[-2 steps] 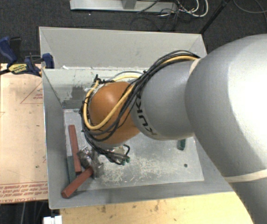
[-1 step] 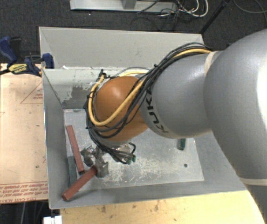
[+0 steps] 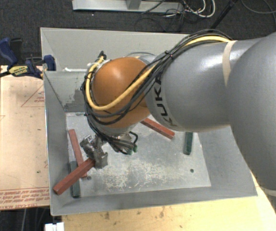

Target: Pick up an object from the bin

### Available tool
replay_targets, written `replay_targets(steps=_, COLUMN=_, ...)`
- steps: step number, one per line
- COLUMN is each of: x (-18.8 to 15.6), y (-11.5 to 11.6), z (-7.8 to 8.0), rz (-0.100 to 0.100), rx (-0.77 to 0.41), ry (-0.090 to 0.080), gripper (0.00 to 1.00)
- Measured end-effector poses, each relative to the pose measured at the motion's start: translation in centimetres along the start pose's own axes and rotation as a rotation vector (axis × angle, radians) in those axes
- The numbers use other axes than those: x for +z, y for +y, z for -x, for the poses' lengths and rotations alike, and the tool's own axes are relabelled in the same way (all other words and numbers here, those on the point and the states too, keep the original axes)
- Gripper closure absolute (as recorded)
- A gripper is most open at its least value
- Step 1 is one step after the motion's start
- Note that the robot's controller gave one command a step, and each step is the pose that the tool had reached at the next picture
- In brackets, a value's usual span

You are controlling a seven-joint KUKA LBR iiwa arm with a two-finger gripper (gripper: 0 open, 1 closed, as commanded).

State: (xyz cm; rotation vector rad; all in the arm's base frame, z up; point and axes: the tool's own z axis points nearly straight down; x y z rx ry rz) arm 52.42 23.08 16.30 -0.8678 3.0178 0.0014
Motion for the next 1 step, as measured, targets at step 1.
replay_targets(steps=1, x=-6.14, y=-1.81, z=-1.81, rz=0.000, rx=-0.005, ry=-0.001, gripper=1.00)
